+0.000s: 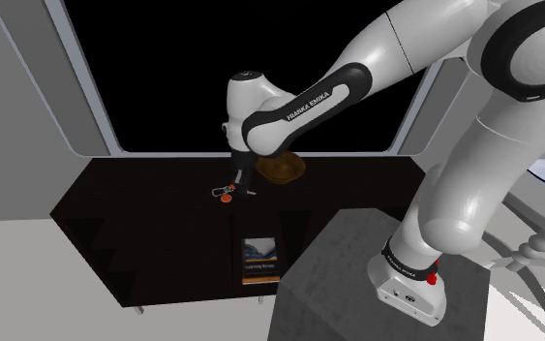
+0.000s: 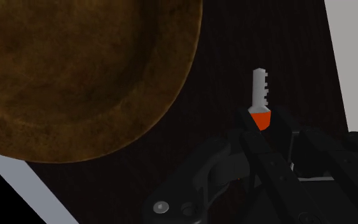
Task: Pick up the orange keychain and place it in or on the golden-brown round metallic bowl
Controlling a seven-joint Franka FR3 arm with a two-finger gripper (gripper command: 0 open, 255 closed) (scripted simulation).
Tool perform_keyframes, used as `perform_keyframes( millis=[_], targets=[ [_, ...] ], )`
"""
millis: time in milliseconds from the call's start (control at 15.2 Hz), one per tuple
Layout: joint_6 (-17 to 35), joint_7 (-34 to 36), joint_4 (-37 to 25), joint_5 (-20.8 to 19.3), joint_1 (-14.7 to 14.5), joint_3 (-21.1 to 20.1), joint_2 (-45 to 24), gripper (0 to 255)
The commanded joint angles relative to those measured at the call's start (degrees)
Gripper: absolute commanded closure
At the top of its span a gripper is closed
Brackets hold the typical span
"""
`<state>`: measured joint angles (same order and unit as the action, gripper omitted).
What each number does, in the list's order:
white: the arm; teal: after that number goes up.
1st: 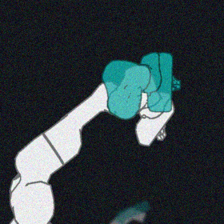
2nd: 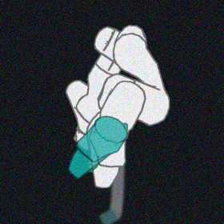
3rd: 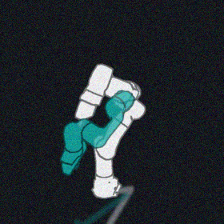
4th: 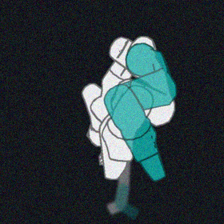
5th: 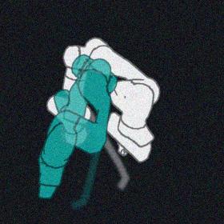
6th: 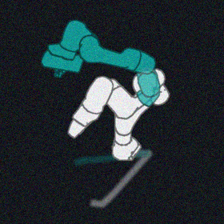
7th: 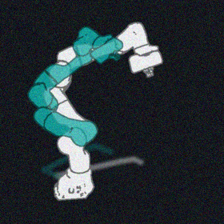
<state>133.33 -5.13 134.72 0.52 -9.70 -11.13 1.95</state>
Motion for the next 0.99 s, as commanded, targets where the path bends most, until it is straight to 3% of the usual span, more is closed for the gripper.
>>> perform_keyframes(
  millis=[0, 924],
  targets=[
    [-1.43, -0.12, -0.61, 0.16, 0.05, 0.07, 0.71, 255],
    [-12.47, -0.97, -6.20, 1.25, 0.04, 0.38, 6.23, 255]
  ],
)
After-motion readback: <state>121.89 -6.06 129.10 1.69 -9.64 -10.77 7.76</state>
